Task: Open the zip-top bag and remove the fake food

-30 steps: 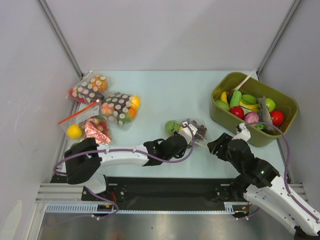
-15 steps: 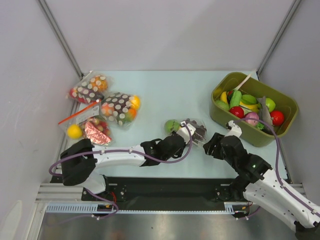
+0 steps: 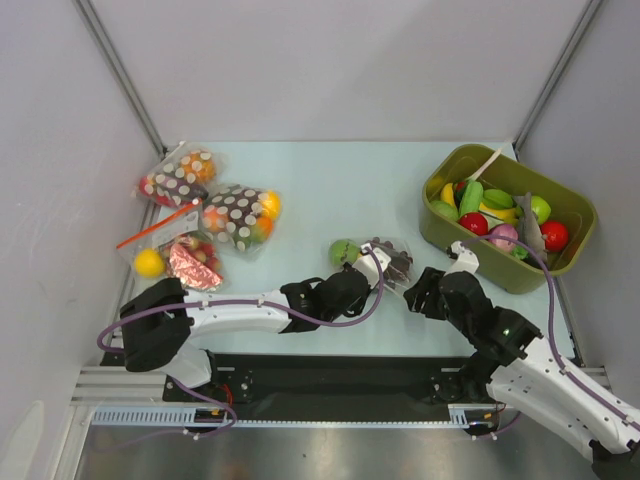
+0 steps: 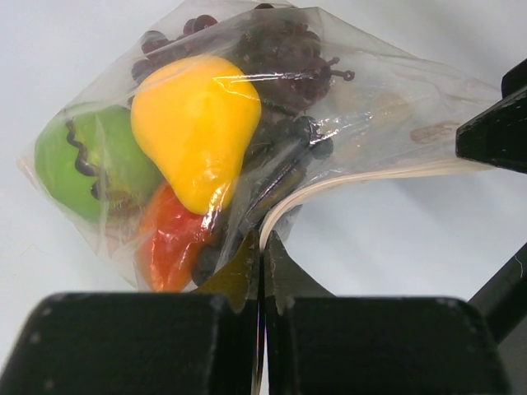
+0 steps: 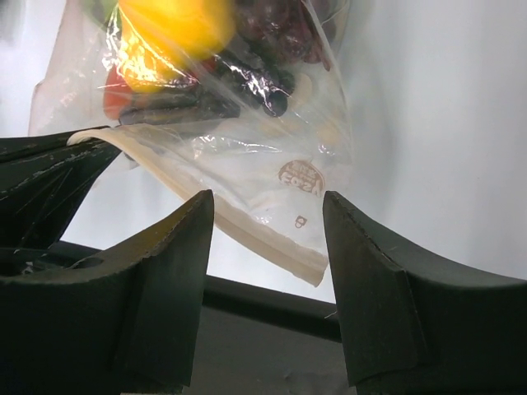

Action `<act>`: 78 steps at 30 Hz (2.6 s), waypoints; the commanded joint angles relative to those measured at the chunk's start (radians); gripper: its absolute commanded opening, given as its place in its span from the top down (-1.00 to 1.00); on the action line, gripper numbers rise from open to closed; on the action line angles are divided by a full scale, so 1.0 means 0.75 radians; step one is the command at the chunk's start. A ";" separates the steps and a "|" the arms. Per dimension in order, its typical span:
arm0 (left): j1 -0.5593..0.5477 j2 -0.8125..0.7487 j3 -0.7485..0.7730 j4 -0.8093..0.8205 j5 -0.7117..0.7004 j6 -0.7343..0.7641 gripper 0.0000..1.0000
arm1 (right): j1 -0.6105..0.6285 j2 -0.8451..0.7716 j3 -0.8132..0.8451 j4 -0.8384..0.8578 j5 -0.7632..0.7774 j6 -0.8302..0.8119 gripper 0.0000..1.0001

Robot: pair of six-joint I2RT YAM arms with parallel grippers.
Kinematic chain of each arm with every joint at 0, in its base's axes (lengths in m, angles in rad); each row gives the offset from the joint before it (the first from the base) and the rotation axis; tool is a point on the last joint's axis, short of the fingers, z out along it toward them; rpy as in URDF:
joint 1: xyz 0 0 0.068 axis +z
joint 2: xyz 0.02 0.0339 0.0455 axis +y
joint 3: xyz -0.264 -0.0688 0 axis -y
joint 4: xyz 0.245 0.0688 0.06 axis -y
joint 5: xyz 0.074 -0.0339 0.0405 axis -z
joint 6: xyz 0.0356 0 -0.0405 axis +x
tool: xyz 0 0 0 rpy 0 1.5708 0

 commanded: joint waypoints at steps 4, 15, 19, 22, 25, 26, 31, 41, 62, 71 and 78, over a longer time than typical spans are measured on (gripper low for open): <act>0.010 -0.049 0.004 0.018 -0.005 0.023 0.99 | 0.018 -0.030 0.054 0.002 0.006 -0.027 -0.21; 0.014 -0.035 0.026 0.004 -0.005 0.038 1.00 | 0.072 -0.069 0.081 -0.068 0.053 -0.007 -0.21; 0.014 -0.049 0.016 0.010 -0.005 0.038 0.99 | 0.076 -0.069 0.079 -0.093 0.080 -0.001 -0.22; 0.014 -0.055 0.012 0.008 -0.005 0.036 0.99 | 0.078 -0.069 0.079 -0.095 0.094 0.007 -0.22; 0.014 -0.066 0.002 0.012 0.004 0.040 0.99 | 0.080 -0.069 0.077 -0.095 0.117 0.007 -0.22; 0.014 -0.068 -0.001 0.014 0.006 0.038 0.99 | 0.078 -0.067 0.075 -0.097 0.131 0.007 -0.22; 0.014 -0.084 -0.023 0.031 0.020 0.040 0.99 | 0.078 -0.055 0.068 -0.091 0.150 -0.017 -0.23; 0.014 -0.149 -0.093 0.123 0.124 0.091 0.99 | 0.078 0.090 0.027 0.073 0.113 -0.054 -0.23; 0.014 -0.145 -0.084 0.115 0.120 0.105 0.99 | 0.078 0.078 -0.030 0.143 -0.090 -0.099 -0.02; 0.014 -0.164 -0.089 0.106 0.238 0.134 0.99 | 0.078 0.109 -0.034 0.190 -0.110 -0.156 0.62; 0.024 -0.196 -0.054 0.043 0.314 0.191 -0.04 | 0.080 0.111 0.029 0.163 -0.069 -0.203 1.00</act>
